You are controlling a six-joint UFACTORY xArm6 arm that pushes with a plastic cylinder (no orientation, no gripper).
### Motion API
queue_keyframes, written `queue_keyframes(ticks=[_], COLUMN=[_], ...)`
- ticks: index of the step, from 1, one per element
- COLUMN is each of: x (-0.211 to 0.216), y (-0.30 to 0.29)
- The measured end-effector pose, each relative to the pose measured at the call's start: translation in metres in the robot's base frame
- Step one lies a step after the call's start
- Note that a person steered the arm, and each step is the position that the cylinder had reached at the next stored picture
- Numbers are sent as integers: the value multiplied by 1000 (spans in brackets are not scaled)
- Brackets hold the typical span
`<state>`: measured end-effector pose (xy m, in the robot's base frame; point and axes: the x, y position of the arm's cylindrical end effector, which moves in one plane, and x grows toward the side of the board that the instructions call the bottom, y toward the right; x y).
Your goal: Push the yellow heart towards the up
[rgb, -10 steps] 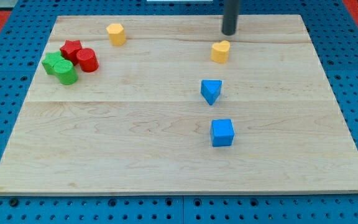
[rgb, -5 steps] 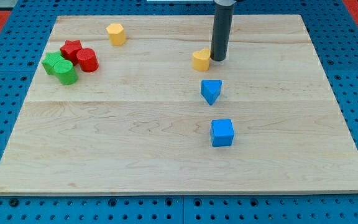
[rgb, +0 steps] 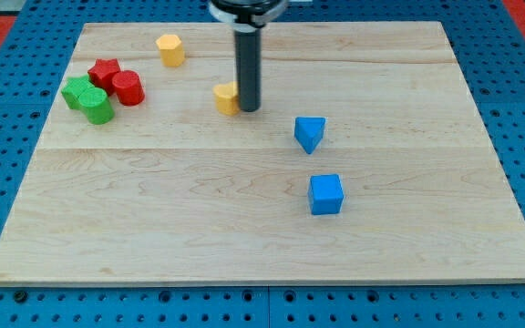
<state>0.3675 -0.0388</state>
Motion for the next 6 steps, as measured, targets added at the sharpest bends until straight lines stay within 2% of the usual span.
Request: queue_keyframes(ticks=[2, 3, 4, 5, 6], x=[-42, -42, -23, -30, -55], y=[-74, -88, -88, -101, -118])
